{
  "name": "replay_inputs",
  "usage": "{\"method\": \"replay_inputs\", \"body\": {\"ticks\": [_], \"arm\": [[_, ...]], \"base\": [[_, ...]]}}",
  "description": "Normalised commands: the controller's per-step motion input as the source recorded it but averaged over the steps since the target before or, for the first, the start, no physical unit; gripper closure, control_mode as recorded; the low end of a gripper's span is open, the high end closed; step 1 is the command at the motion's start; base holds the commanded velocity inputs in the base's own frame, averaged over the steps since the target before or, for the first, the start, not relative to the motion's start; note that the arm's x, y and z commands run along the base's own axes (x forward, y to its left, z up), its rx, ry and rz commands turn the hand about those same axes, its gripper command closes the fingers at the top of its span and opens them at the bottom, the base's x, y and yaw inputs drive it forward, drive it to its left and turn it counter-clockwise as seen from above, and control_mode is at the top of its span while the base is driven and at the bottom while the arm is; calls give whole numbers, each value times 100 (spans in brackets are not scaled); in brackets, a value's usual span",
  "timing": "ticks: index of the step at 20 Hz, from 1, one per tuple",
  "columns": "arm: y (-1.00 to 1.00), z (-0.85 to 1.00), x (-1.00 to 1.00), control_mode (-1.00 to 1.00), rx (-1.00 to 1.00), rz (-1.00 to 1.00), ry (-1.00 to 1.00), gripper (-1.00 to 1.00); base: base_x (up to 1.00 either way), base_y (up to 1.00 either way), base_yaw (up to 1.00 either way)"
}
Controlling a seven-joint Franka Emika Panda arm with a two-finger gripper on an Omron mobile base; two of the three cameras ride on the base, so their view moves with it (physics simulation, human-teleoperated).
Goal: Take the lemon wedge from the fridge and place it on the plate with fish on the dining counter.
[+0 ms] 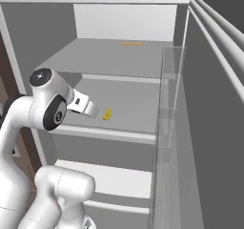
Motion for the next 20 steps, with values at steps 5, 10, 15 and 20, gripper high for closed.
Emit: {"method": "replay_inputs", "body": {"ticks": [5, 10, 15, 20], "arm": [[-5, -23, 41, -100, -1, 0, 0, -100], [-11, -8, 52, -100, 1, 0, 0, -100], [-10, -8, 46, -100, 0, 0, 0, -100], [-1, -29, 27, -100, 0, 1, 1, -100]], "base": [[0, 0, 0], [0, 0, 0], [0, 0, 0], [0, 0, 0]]}}
